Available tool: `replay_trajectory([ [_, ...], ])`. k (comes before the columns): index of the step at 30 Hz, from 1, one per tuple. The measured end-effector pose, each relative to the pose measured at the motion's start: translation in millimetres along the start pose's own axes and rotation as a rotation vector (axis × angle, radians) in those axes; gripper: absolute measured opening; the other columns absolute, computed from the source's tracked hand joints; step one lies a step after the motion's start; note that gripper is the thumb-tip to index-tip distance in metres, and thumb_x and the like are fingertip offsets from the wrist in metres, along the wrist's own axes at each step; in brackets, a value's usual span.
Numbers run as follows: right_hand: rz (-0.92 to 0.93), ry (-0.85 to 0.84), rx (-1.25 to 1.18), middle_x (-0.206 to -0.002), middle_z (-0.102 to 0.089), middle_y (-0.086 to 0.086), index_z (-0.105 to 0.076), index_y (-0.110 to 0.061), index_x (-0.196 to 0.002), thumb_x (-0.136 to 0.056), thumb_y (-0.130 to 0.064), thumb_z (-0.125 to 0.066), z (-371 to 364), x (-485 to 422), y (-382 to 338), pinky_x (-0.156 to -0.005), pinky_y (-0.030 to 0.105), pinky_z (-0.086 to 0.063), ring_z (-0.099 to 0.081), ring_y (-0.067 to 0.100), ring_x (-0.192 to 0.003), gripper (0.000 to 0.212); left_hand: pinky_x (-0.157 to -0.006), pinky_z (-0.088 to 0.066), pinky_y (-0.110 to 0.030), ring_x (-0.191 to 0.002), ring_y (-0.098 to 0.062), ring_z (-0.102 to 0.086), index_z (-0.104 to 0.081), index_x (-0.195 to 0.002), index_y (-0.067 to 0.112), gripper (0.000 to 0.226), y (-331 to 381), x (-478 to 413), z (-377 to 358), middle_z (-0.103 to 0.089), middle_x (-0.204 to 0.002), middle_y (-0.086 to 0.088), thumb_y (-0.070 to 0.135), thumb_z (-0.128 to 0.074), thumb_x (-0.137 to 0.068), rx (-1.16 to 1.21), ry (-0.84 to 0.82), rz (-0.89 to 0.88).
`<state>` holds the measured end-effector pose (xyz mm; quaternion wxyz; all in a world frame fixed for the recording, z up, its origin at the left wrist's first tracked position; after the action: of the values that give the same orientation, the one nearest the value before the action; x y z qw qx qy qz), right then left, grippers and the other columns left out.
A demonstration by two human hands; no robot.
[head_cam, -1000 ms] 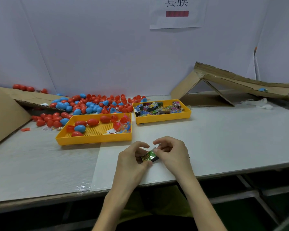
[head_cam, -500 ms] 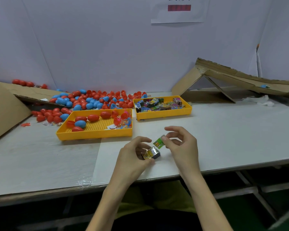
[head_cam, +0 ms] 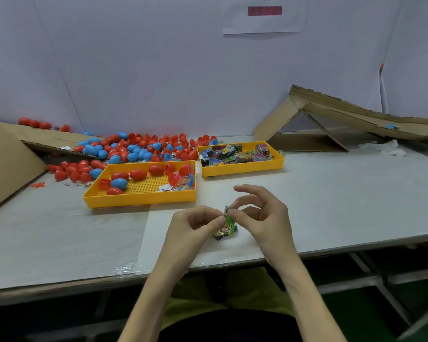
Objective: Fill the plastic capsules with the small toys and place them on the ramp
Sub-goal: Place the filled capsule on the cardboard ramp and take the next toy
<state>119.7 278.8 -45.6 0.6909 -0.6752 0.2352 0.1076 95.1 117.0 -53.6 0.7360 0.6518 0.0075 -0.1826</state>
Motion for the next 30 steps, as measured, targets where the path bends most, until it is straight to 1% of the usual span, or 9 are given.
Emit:
replay_trajectory([
  [2,-0.004,0.012,0.014,-0.09,-0.073,-0.001,-0.068,-0.028,-0.113,-0.085,-0.01,-0.076,-1,-1,1,-0.064,0.022,-0.056,-0.072,0.017,-0.075,0.034,-0.07,-0.052,-0.017,-0.077,-0.011,-0.071,-0.079,-0.083,0.018,0.008,-1,-1,1,-0.077,-0.081,-0.002,0.013,-0.075,-0.087,0.028,0.003,0.007],
  [6,-0.055,0.055,-0.015,-0.09,-0.074,-0.001,-0.067,-0.023,-0.106,-0.09,-0.031,-0.068,0,-3,1,-0.069,0.022,-0.055,-0.072,0.018,-0.077,0.018,-0.068,-0.052,-0.016,-0.078,-0.011,-0.072,-0.079,-0.08,0.02,0.01,-5,-3,5,-0.077,-0.082,-0.003,0.014,-0.074,-0.087,0.106,0.068,0.026],
  [9,-0.058,0.035,0.031,-0.08,-0.072,0.0,-0.067,-0.019,-0.092,-0.088,-0.031,-0.071,-1,-2,0,-0.066,0.02,-0.053,-0.069,0.014,-0.07,0.013,-0.07,-0.053,-0.017,-0.078,-0.012,-0.071,-0.078,-0.081,0.019,0.006,-6,-3,7,-0.076,-0.083,-0.005,0.024,-0.075,-0.084,0.166,0.094,0.038],
  [13,-0.055,-0.047,0.221,-0.073,-0.069,-0.01,-0.068,-0.026,-0.079,-0.085,-0.032,-0.077,-9,-1,3,-0.062,0.018,-0.05,-0.064,0.007,-0.068,0.012,-0.074,-0.054,-0.022,-0.081,-0.016,-0.069,-0.077,-0.084,0.016,0.02,-6,-4,7,-0.075,-0.084,-0.008,0.034,-0.074,-0.077,0.187,0.066,0.012],
  [17,-0.026,-0.064,0.291,-0.072,-0.069,-0.012,-0.068,-0.029,-0.076,-0.084,-0.031,-0.078,-10,1,4,-0.064,0.024,-0.053,-0.064,0.01,-0.068,0.013,-0.076,-0.054,-0.025,-0.081,-0.016,-0.068,-0.077,-0.083,0.017,0.016,-6,-4,6,-0.074,-0.083,-0.008,0.032,-0.074,-0.079,0.187,0.022,0.009],
  [21,-0.059,-0.095,0.244,-0.075,-0.072,-0.006,-0.074,-0.022,-0.083,-0.087,-0.022,-0.075,-9,1,5,-0.073,0.039,-0.057,-0.069,0.015,-0.072,0.005,-0.075,-0.052,-0.024,-0.08,-0.014,-0.066,-0.075,-0.08,0.018,0.013,-4,-4,5,-0.072,-0.08,-0.004,0.03,-0.077,-0.081,0.187,-0.007,0.015],
  [23,-0.067,-0.102,0.208,-0.075,-0.074,-0.005,-0.075,-0.022,-0.084,-0.088,-0.019,-0.073,-8,1,5,-0.072,0.034,-0.056,-0.07,0.014,-0.073,0.006,-0.077,-0.051,-0.027,-0.08,-0.014,-0.066,-0.074,-0.08,0.016,0.014,-4,-3,5,-0.071,-0.08,-0.004,0.031,-0.075,-0.08,0.203,-0.003,0.02],
  [26,-0.074,-0.1,0.122,-0.078,-0.075,-0.005,-0.077,-0.022,-0.086,-0.089,-0.014,-0.072,-6,1,3,-0.069,0.018,-0.052,-0.071,0.009,-0.074,0.01,-0.081,-0.052,-0.033,-0.081,-0.016,-0.066,-0.074,-0.082,0.014,0.019,-3,-3,5,-0.071,-0.082,-0.007,0.033,-0.074,-0.079,0.211,0.009,0.028],
  [30,-0.078,-0.079,0.086,-0.08,-0.076,-0.004,-0.078,-0.025,-0.083,-0.086,-0.012,-0.076,-5,0,2,-0.071,0.02,-0.054,-0.072,0.013,-0.078,0.013,-0.079,-0.054,-0.029,-0.081,-0.017,-0.067,-0.074,-0.081,0.015,0.017,-1,-2,6,-0.072,-0.082,-0.008,0.032,-0.08,-0.081,0.189,0.043,0.015],
])
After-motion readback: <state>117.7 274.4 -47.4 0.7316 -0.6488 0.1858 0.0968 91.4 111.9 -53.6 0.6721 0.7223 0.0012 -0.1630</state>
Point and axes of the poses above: each hand's wrist, its own x-axis away from the middle knuckle, its own z-axis out of the back of the hand, y = z × x, the point moved 4 cm from there along -x, towards the middle knuckle
